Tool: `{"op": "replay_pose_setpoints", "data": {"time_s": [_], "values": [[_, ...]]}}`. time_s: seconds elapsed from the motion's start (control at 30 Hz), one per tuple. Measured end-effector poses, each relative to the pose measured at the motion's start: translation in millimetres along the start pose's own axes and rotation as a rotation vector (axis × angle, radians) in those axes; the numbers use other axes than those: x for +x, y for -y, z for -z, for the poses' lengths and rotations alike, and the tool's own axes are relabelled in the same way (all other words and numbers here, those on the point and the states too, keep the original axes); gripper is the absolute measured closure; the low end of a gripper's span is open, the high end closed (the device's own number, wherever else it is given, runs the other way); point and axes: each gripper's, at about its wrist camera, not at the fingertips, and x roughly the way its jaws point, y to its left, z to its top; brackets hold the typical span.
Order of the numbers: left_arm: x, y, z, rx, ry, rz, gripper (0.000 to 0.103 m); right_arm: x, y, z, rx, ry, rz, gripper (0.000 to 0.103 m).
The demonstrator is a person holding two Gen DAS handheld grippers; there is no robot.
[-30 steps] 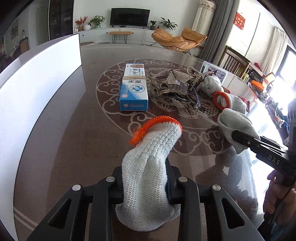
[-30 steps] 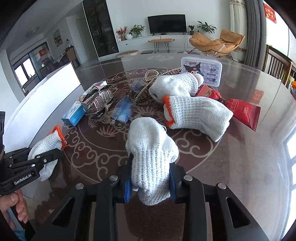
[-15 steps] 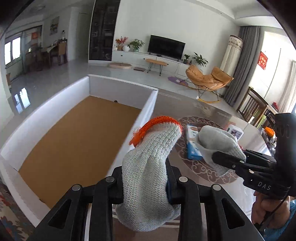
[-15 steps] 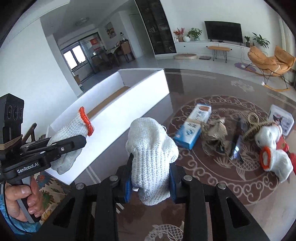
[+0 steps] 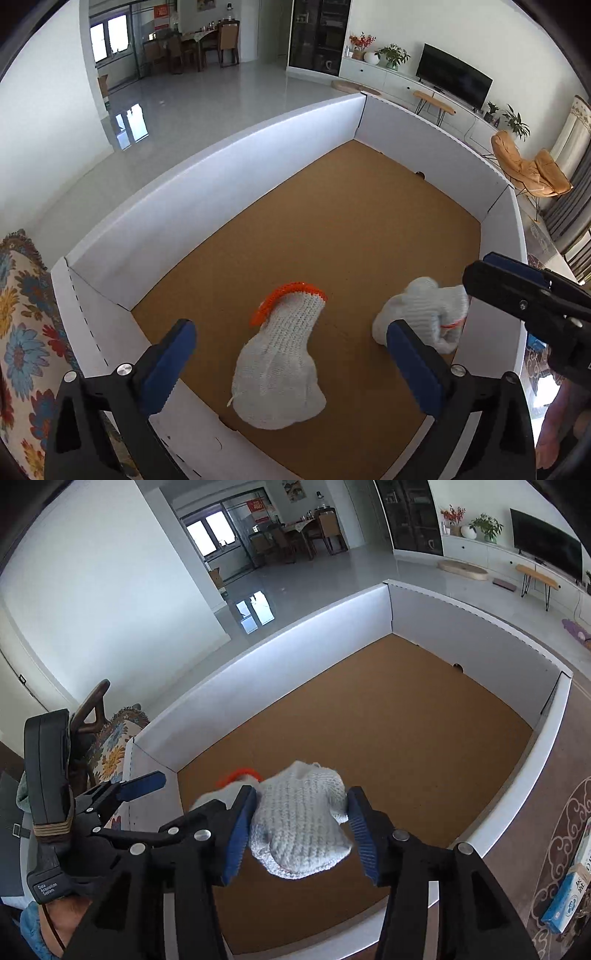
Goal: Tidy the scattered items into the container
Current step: 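Open both grippers over the white cardboard box, dropping the gloves, and return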
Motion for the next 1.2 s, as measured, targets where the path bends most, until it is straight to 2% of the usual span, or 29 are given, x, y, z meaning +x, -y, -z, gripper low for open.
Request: {"op": "replay_pose_setpoints", "data": {"time_s": [0.07,0.13,0.27,0.37,0.47,0.53,0.67,0.73,0.77,0.83,0.9,0.97,1.03,1.1,1.2], "values": [[-1.2,7.7,4.4,0.023,0.017,0.001,0.000,-0.5,4.1,1.6,0.014,0.024,-0.018,0.047],[-2.0,16.2,7.1,0.049,0.042,-0.011,0.000,-3.8,15.1,5.6,0.023,0.032,-0.001,0.046],[-8.4,21.3,14.4,0.052,0.102,-0.060,0.000,-12.3,31.2,11.2,0.050,0.083,0.003,0.046],[-7.6,35.3,15.0,0.040,0.088,-0.020,0.000,-25.7,43.6,15.7,0.083,0.134,0.011,0.046],[-8.1,53.3,20.3,0.058,0.082,-0.016,0.000,-48.6,55.8,22.3,0.102,0.190,0.020,0.046],[-8.8,57.9,25.1,0.017,0.070,0.026,0.000,-71.5,62.1,31.4,0.107,0.231,0.026,0.046],[-10.6,76.9,31.7,0.037,0.068,0.031,0.000,-114.9,85.0,56.3,0.123,0.294,0.074,0.046],[-17.2,74.2,34.2,-0.008,0.066,0.052,0.000,-139.8,98.3,78.8,0.121,0.317,0.114,0.046],[-27.4,75.1,37.0,-0.021,0.090,0.044,0.000,-153.9,106.8,93.9,0.116,0.327,0.145,0.046],[-57.3,91.0,43.6,0.023,0.169,0.043,0.000,-181.0,129.6,131.5,0.116,0.330,0.232,0.046],[-88.3,116.3,53.8,0.088,0.231,0.106,0.000,-204.3,160.3,176.1,0.145,0.297,0.330,0.046],[-110.6,150.1,67.9,0.165,0.253,0.212,0.000,-224.4,196.4,224.4,0.225,0.239,0.426,0.046],[-117.1,191.8,87.2,0.251,0.226,0.310,0.000,-242.8,230.4,271.4,0.339,0.172,0.501,0.046],[-107.7,237.8,109.8,0.337,0.173,0.387,0.000,-268.1,258.9,312.6,0.434,0.146,0.558,0.046],[-74.4,306.0,146.6,0.474,0.102,0.386,0.000,-289.9,275.3,349.1,0.486,0.140,0.634,0.046]]}}
